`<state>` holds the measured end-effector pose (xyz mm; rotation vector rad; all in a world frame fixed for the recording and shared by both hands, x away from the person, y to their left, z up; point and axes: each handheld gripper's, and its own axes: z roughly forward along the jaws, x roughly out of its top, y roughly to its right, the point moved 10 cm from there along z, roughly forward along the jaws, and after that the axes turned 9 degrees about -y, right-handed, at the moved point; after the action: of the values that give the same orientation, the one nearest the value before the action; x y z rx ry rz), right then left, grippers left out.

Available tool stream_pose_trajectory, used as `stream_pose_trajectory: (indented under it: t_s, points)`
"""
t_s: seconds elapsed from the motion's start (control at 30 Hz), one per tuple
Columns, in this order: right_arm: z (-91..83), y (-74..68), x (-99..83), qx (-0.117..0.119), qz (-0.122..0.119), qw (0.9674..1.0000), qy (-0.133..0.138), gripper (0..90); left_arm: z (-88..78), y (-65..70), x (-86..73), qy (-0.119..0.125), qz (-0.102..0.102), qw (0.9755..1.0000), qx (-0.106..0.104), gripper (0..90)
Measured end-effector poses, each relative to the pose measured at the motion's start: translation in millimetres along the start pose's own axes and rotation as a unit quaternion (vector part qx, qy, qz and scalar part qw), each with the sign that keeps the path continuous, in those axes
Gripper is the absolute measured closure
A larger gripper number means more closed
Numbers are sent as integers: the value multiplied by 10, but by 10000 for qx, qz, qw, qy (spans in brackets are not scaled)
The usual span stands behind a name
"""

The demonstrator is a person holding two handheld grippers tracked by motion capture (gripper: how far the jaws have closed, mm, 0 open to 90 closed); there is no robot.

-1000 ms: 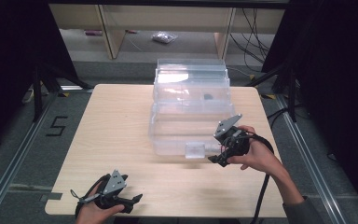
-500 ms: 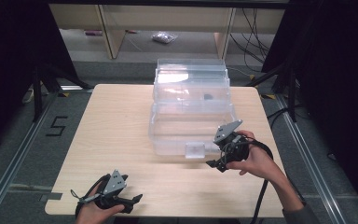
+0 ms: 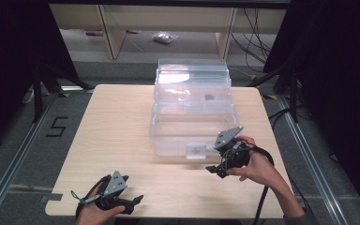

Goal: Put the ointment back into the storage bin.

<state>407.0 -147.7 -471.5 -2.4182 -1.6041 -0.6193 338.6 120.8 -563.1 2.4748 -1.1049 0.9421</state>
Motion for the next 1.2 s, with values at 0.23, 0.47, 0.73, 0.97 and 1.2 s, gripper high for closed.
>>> stream_pose_trajectory:
  t_s: [0.23, 0.47, 0.73, 0.97, 1.2]
  points:
    - [20, -51, -32, 15, 93, 10000, 31, 206, 3, 4, 3, 24, -39, 10000, -1, 151]
    - [57, -58, -69, -2, 146, 9999, 76, 199, 5, 4, 3, 24, -40, 10000, -4, 151]
    - [87, -103, -117, 56, 205, 9997, 130, 192, 3, 3, 2, 18, -26, 10000, -2, 151]
    - [115, -141, -156, 67, 177, 9996, 214, 190, 5, -9, 0, -2, 27, 10000, 27, 151]
    - [157, -211, -186, 122, 192, 9995, 200, 190, 6, 0, 4, 24, -35, 10000, 12, 151]
